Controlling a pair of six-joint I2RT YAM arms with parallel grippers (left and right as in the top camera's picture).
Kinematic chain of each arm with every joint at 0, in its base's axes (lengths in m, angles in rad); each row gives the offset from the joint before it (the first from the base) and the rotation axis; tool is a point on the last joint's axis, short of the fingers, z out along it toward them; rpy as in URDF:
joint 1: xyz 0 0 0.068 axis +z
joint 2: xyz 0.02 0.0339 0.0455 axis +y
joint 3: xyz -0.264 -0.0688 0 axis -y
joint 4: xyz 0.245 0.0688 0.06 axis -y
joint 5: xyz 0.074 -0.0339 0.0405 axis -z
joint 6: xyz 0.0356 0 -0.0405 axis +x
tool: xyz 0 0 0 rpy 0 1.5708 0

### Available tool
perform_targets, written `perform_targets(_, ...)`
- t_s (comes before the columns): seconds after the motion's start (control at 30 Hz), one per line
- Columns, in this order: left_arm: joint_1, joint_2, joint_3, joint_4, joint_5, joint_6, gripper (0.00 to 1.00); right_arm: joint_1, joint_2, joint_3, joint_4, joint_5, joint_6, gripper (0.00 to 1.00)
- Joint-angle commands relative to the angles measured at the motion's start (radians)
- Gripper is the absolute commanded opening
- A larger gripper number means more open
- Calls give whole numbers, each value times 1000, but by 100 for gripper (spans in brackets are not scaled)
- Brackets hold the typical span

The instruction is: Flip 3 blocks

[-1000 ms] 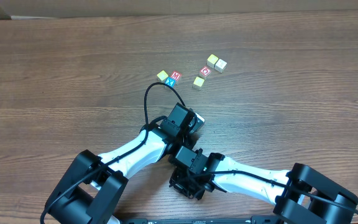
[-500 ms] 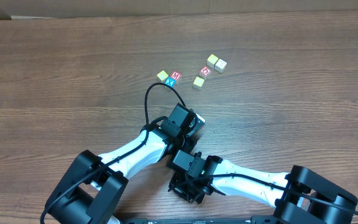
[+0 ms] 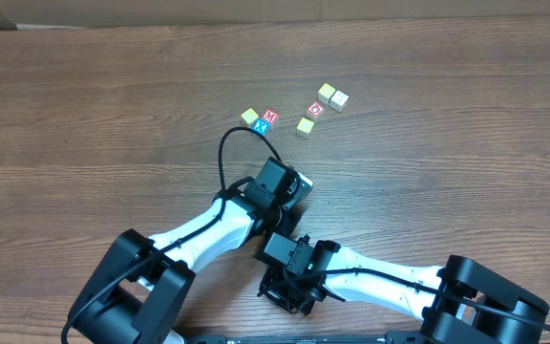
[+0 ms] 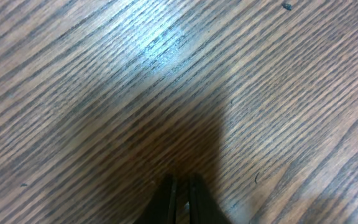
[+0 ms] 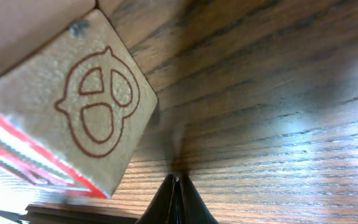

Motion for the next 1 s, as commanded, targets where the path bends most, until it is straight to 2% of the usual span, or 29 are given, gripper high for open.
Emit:
perform_targets(0.0,29,59,-59,-39,-4,-14,4,11,12,-9,-17,35,4,4)
perform_targets(0.37,54,59,-59,0,-8,-14,4,11,12,-9,-21,42,0,4)
perform_targets(0.6,61,59,-59,9,-82,-22,4,11,12,-9,-22,42,0,4)
perform_targets(0.97,147,59,-59,13,-83,-35,4,11,12,-9,-28,45,-3,4)
